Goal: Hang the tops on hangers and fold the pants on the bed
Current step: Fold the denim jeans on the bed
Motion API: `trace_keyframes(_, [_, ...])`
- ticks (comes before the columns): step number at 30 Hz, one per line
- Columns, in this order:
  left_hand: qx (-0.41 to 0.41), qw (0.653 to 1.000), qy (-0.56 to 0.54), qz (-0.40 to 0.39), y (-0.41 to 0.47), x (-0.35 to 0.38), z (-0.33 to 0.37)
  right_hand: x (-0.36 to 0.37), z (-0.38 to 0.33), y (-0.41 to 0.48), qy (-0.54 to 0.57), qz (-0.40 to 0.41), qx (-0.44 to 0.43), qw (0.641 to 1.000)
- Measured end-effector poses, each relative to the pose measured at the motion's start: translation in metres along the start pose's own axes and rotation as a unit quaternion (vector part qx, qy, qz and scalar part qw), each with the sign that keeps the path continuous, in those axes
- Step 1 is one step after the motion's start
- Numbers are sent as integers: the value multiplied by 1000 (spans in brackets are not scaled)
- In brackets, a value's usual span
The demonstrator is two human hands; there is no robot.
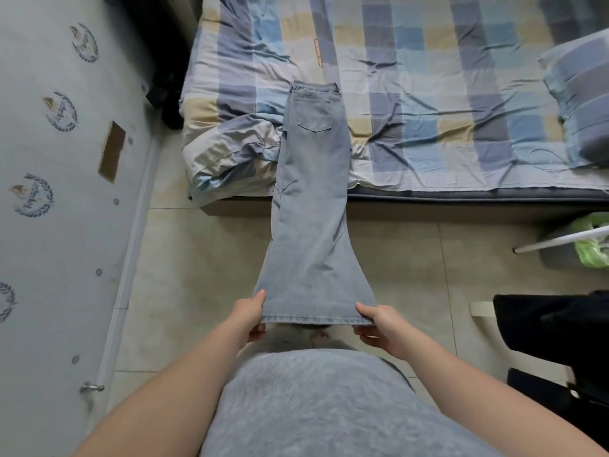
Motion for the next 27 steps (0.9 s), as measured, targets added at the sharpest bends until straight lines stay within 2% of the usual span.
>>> trace_keyframes(5, [15, 993, -108, -42, 17, -2, 59, 1, -68, 13, 24, 23, -32, 999])
trace_keyframes(11, [33, 974, -205, -86, 57, 3, 193, 5, -203, 46, 74, 73, -78, 992])
trace_keyframes(21, [19, 977, -166, -132, 114, -14, 429, 28, -424, 94, 224, 127, -87, 962])
trace_keyframes(27, [24, 979, -133, -151, 163, 2, 534, 10, -512, 139, 233, 157, -90, 955])
Point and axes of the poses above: each hand's wrist, its own y-axis towards the middle knuckle, its own x-axis out of the palm, z = x × y, the point moved 6 cm from there along y, towards the middle knuckle, and after that the axes turned 6 degrees about -z, right-handed, at the moved point
